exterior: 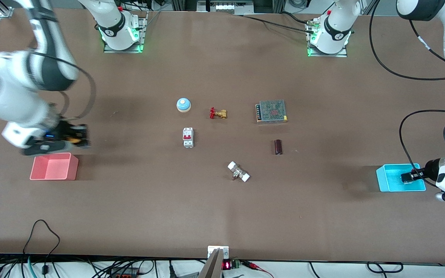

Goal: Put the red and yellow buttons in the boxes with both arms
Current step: 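Carry red with the left gripper to cyan while the right gripper carries yellow, then open the left gripper over the cyan box while the right gripper lowers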

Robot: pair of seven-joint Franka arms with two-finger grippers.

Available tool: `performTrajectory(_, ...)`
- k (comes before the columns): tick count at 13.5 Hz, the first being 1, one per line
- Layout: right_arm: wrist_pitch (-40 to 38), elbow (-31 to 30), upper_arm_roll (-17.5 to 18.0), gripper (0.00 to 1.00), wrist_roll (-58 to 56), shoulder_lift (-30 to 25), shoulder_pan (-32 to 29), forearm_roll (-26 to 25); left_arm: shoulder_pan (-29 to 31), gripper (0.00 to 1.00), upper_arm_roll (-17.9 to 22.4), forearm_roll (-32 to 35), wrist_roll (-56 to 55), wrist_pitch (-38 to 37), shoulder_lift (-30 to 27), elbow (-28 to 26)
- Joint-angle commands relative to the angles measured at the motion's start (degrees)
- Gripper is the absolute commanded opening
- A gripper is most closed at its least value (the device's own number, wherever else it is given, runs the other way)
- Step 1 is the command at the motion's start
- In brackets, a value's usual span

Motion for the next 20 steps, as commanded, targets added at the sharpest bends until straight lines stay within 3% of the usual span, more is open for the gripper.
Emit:
performTrajectory(1, -0.76, 3.45, -2.22, 0.16, -10.84, 3.43, -3.29, 0.24, -0.11, 0.4, -0.06, 0.7, 1.39, -0.14, 2.44, 2.58)
performTrajectory(3, 1.95, 3.63, -2.32, 0.16, -14.91, 5.97, -7.24, 0.51, -0.11, 0.41, 0.03, 0.7, 2.0, 0.73, 3.58, 2.84)
performTrajectory(10, 14.18, 5.91, -2.41, 0.18, -16.24, 15.11, -10.33, 0.16, 0.42, 0.45, 0.12, 0.0, 4.63, 0.91, 6.58, 5.57)
performTrajectory(16, 16.21, 7.49, -2.41, 0.19, -17.99, 20.04, -11.39, 0.6, 0.59, 0.65, 0.12, 0.09, 5.52, 1.0, 7.02, 5.57)
performTrajectory(19, 16.82, 7.49, -2.41, 0.2, -18.0, 21.27, -11.39, 0.77, 0.42, 0.98, 0.12, 0.0, 5.25, 0.91, 6.06, 5.31)
performTrajectory(20, 17.09, 7.49, -2.41, 0.2, -18.0, 21.89, -11.39, 0.95, 0.42, 1.0, 0.03, 0.0, 5.43, 0.91, 5.53, 4.96)
